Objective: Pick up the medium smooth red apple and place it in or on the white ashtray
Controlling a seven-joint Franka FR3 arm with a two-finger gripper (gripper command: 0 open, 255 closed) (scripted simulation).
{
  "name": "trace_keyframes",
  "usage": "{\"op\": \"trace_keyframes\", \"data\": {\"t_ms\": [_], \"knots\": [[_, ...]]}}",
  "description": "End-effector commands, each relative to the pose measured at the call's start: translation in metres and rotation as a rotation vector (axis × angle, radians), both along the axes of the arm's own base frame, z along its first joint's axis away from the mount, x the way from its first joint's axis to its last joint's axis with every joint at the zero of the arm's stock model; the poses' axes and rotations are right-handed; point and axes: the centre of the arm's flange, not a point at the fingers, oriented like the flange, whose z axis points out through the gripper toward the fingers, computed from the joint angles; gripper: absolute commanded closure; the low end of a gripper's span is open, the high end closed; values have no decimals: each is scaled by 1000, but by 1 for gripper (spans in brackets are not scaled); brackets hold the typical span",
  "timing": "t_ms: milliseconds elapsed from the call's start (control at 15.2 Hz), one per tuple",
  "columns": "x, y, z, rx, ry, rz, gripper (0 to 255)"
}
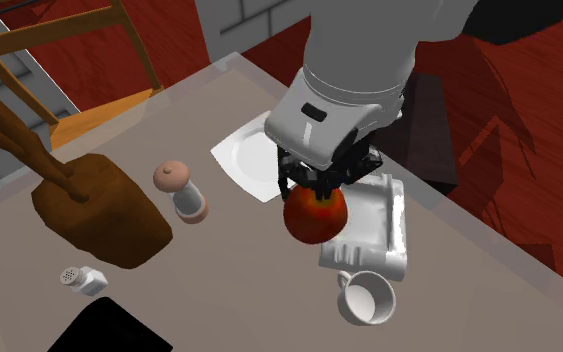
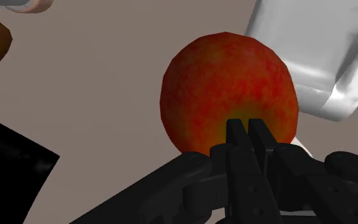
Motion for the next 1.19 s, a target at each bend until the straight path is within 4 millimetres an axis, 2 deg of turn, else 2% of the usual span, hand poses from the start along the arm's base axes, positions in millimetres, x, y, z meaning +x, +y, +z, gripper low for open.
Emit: {"op": "trace_keyframes", "data": {"t_ms": [0,660,1122], "knots": [[-17,23,7,-1,0,-1,255],[-93,119,37,-1,0,-1,255],[-93,119,0,-1,0,-1,255]]}}
